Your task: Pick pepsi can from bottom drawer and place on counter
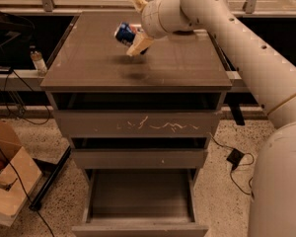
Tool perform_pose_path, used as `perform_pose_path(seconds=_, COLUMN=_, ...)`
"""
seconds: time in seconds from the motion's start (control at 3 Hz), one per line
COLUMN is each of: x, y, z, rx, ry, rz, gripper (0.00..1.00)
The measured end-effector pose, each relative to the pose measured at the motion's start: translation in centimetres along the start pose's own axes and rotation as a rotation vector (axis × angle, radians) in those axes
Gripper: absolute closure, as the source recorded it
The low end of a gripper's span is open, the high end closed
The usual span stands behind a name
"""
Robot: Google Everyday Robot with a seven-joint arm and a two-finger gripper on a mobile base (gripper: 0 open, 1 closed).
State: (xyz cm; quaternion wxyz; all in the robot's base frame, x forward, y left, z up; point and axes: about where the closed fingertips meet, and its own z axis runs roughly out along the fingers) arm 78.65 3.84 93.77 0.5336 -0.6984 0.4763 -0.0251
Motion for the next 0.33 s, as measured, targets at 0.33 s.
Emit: perform_pose_path(seconds=0.33, x=0.00, y=0.00, z=0.00, rx=0.000, ry=0.000, rz=0.000, gripper=0.00)
